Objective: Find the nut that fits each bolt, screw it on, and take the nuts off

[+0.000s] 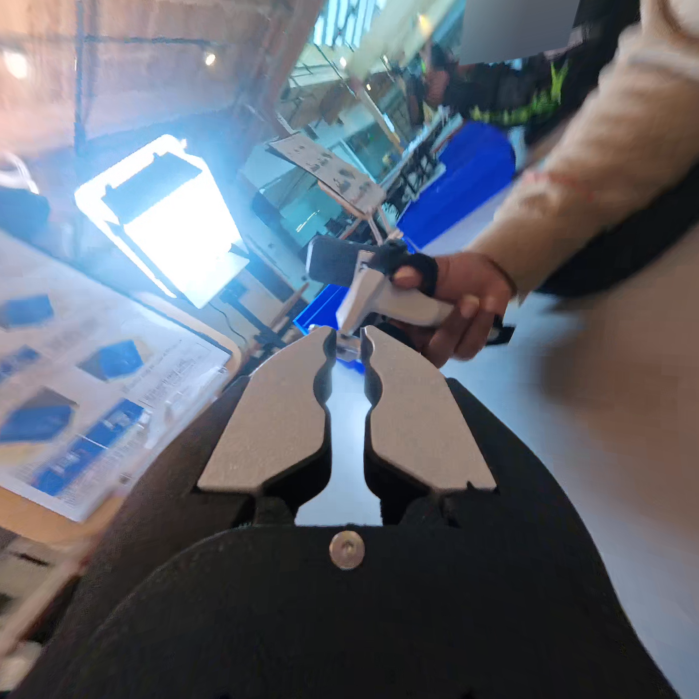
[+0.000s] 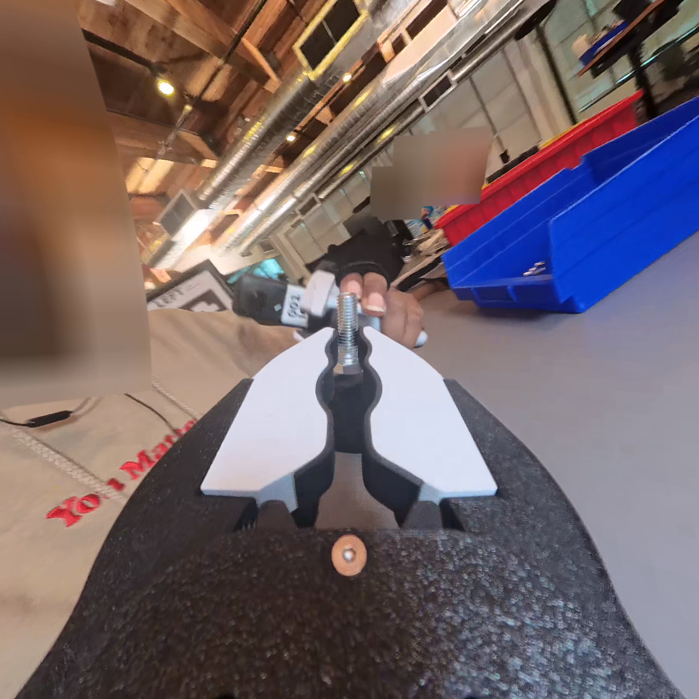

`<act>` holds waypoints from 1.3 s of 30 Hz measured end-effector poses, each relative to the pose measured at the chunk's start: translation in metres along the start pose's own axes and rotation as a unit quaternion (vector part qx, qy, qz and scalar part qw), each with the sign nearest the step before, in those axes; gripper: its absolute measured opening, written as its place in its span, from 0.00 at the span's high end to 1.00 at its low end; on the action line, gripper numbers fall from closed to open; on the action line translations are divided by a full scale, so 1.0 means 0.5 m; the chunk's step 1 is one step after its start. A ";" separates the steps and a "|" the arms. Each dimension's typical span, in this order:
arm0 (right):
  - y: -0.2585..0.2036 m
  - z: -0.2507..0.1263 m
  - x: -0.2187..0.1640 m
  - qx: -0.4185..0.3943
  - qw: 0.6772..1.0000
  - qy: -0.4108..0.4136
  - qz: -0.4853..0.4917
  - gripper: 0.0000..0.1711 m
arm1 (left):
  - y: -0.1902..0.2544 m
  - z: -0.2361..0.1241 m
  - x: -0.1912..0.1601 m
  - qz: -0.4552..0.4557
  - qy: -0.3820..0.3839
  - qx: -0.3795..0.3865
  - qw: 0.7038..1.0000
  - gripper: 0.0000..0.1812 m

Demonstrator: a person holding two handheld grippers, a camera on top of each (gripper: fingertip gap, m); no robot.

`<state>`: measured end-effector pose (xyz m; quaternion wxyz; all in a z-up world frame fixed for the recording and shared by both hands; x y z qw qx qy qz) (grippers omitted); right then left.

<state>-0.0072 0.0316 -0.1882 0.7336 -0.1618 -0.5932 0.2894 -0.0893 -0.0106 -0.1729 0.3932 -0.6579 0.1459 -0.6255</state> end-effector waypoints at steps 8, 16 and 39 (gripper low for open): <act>0.005 0.029 -0.051 -0.123 0.968 -0.091 -0.201 0.94 | -0.012 0.018 -0.064 -0.350 -0.007 -0.121 0.929 0.88; 0.020 0.022 -0.052 -0.177 0.942 -0.108 -0.264 0.93 | -0.004 0.021 -0.073 -0.329 -0.042 -0.122 0.936 0.95; 0.049 0.027 -0.067 -0.260 0.906 -0.130 -0.309 0.89 | -0.023 0.024 -0.085 -0.372 -0.062 -0.088 0.922 0.95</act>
Point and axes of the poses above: each gripper's, where its closed fingertips meet, z out along the fingers, x out of its top, y = z × x across the jaws, the point moved 4 cm from there along -z, back along the fingers, and after that the axes turned 2 degrees about z, right-handed, at the moved point
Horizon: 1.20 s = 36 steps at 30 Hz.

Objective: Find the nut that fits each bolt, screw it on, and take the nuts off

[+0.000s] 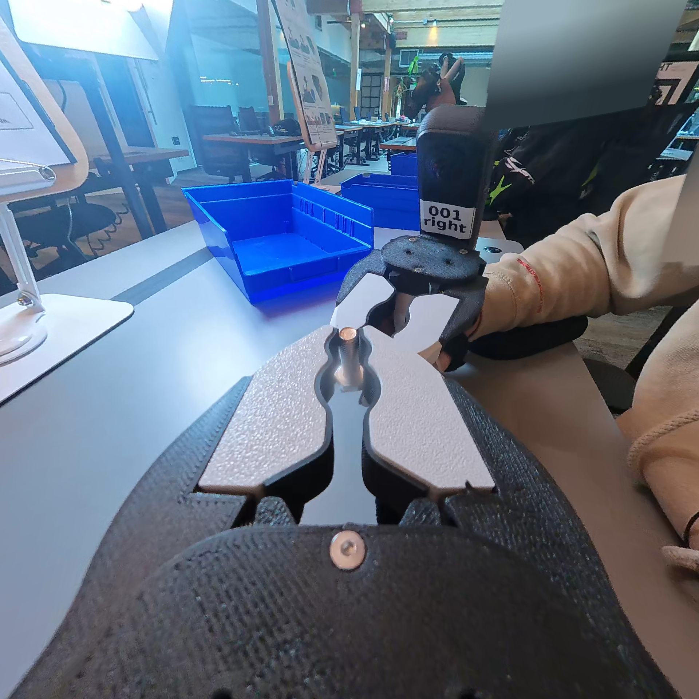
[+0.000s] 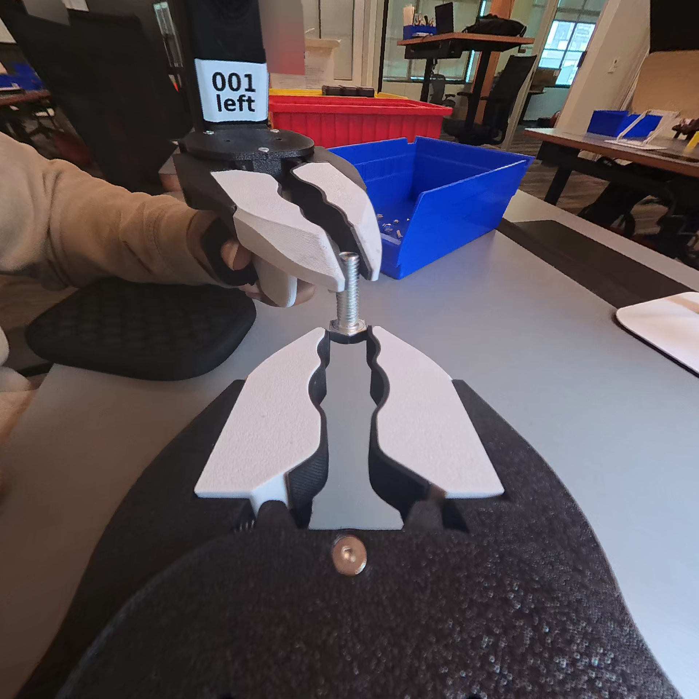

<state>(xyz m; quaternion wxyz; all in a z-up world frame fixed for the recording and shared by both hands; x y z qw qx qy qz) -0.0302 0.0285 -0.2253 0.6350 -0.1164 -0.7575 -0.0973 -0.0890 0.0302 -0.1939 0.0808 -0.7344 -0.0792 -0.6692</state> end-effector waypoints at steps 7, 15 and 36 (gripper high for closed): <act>-0.001 0.002 -0.001 -0.005 1.000 -0.001 -0.004 0.89 | 0.000 0.001 -0.002 0.000 -0.005 0.003 1.000 0.95; -0.002 0.003 -0.001 -0.008 1.000 0.000 -0.008 0.89 | -0.001 0.001 -0.001 -0.002 -0.002 0.002 1.000 0.95; 0.071 -0.057 0.018 -0.037 0.997 0.019 0.063 0.90 | -0.611 -0.452 -0.087 -0.246 -0.259 0.491 0.795 0.77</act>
Point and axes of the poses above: each gripper's, where its closed fingertips meet, z out along the fingers, x out of its top, y = z × x across the jaws, the point moved 4 cm from there along -z, back along the fingers, and after that the axes turned 2 degrees about z, right-handed, at the moved point
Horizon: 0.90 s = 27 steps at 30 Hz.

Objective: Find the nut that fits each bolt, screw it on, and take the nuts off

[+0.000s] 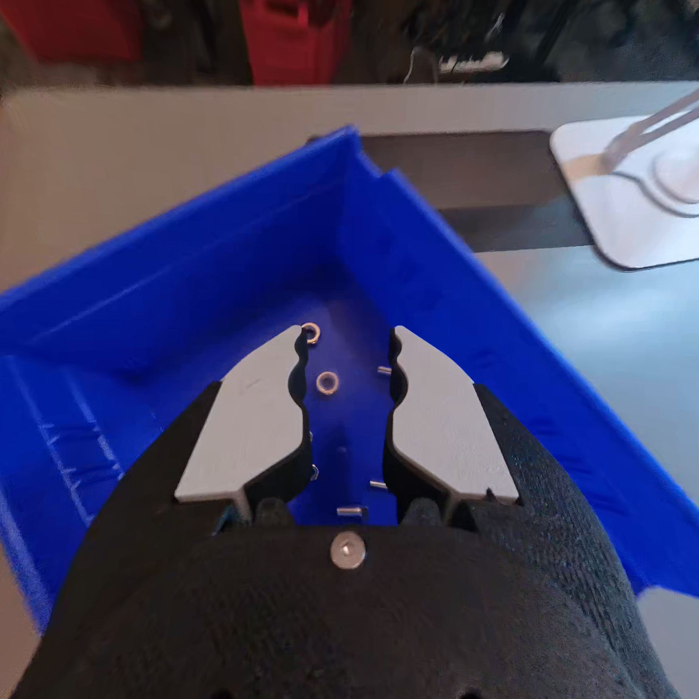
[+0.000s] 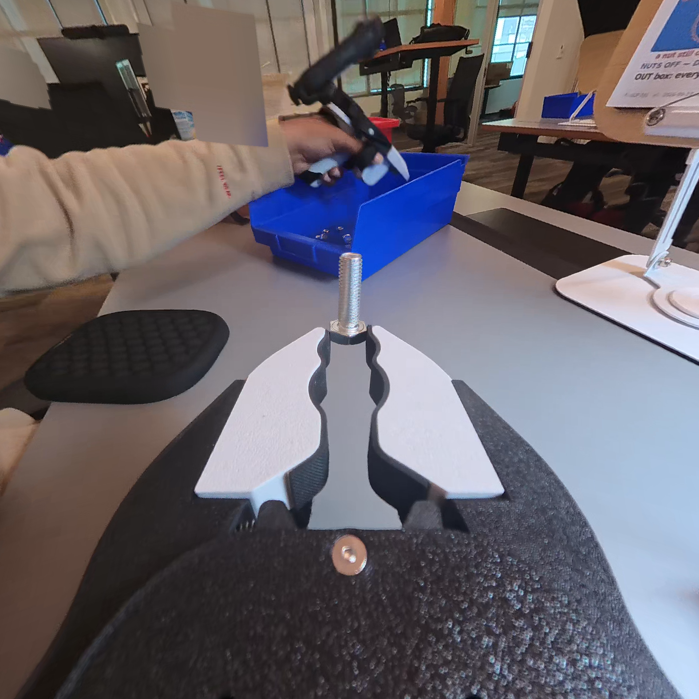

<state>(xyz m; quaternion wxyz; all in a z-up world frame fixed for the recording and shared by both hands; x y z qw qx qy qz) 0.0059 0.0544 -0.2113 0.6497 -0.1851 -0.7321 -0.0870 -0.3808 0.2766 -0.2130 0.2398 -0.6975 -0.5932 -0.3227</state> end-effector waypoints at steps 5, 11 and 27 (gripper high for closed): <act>0.004 -0.010 0.000 0.006 1.000 0.005 0.004 0.90 | -0.038 0.101 -0.058 -0.031 -0.075 0.012 0.997 0.76; 0.010 -0.013 -0.001 0.012 1.000 0.004 0.014 0.90 | -0.057 0.138 -0.074 -0.029 -0.100 0.040 0.994 0.81; 0.000 0.002 -0.018 0.021 0.999 -0.005 0.024 0.90 | 0.216 -0.115 0.029 0.195 0.064 -0.182 0.962 0.90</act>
Point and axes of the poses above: each gripper's, where its closed fingertips meet, z out along the fingers, x out of its top, y = z × x across the jaws, the point moved 4 cm from there along -z, back along the fingers, and after that the axes turned 2 degrees about z, right-handed, at the moved point
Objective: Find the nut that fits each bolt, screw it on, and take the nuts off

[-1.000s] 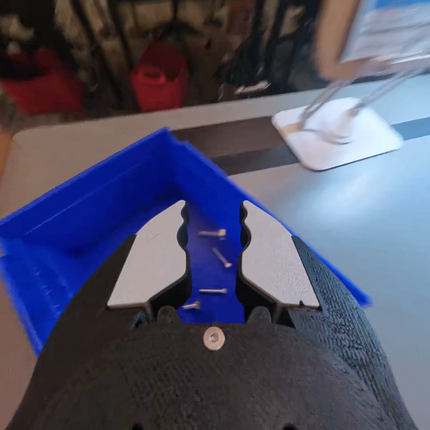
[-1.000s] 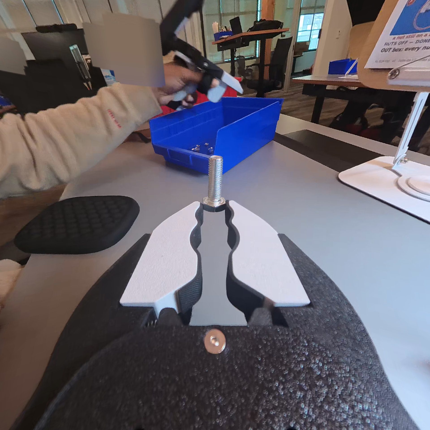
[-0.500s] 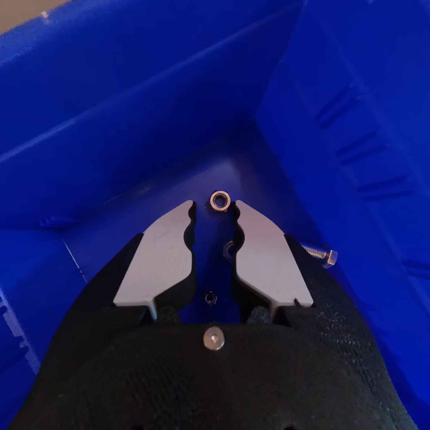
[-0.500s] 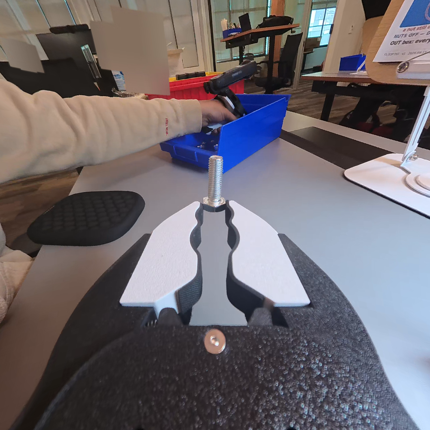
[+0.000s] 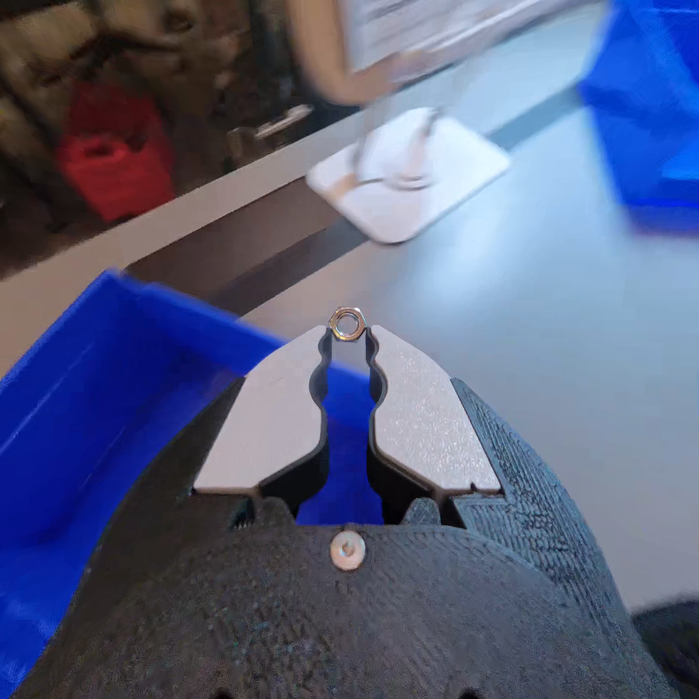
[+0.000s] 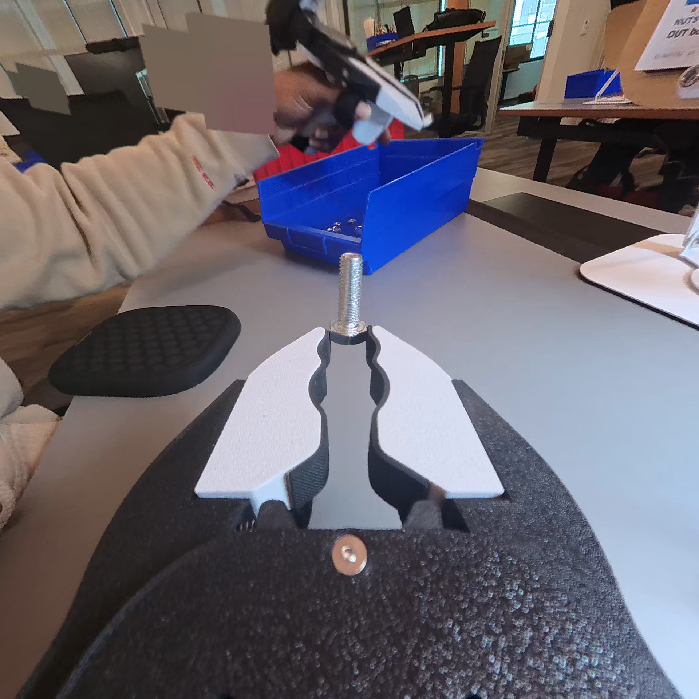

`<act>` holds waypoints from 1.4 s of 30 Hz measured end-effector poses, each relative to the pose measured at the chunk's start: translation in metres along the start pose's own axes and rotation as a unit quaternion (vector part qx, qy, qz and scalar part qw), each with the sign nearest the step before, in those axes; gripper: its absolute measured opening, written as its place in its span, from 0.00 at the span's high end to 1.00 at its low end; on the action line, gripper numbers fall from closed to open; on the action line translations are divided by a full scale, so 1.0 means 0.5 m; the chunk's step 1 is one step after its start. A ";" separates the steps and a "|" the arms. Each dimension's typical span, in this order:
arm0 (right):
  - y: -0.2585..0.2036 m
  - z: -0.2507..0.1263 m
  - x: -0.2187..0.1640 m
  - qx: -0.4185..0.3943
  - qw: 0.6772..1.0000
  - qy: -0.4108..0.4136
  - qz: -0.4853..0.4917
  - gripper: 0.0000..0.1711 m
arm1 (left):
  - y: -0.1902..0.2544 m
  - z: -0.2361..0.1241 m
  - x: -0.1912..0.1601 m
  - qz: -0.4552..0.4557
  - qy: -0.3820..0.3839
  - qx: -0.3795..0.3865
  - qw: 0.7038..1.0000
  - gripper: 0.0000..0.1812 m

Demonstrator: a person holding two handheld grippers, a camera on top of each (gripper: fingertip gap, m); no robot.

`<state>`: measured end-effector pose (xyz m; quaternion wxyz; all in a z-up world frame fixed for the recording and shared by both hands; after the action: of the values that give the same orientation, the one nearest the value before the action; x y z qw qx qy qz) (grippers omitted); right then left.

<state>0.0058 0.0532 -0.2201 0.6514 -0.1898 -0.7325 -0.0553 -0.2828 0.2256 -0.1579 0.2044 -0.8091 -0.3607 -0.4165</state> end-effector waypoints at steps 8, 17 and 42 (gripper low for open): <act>-0.029 0.021 -0.014 -0.007 0.999 -0.028 -0.030 0.90 | 0.378 -0.030 0.033 0.196 -0.055 -0.269 0.942 0.90; -0.035 0.032 -0.029 -0.029 0.997 -0.050 -0.047 0.90 | 0.531 0.020 -0.001 0.247 -0.103 -0.341 0.901 0.90; -0.028 0.030 -0.025 -0.057 0.996 -0.033 -0.052 0.90 | 0.545 0.035 0.000 0.233 -0.102 -0.350 0.901 0.90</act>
<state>-0.0123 0.0426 -0.2319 0.6115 -0.1902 -0.7579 -0.1244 -0.0682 0.0578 -0.1759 -0.0386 -0.9276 -0.0113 -0.3713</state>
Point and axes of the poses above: each gripper's, where its closed fingertips meet, z out along the fingers, x out of its top, y = z × x across the jaws, the point moved 4 cm from there along -z, back along the fingers, and after that the axes turned 2 degrees about z, right-handed, at the moved point
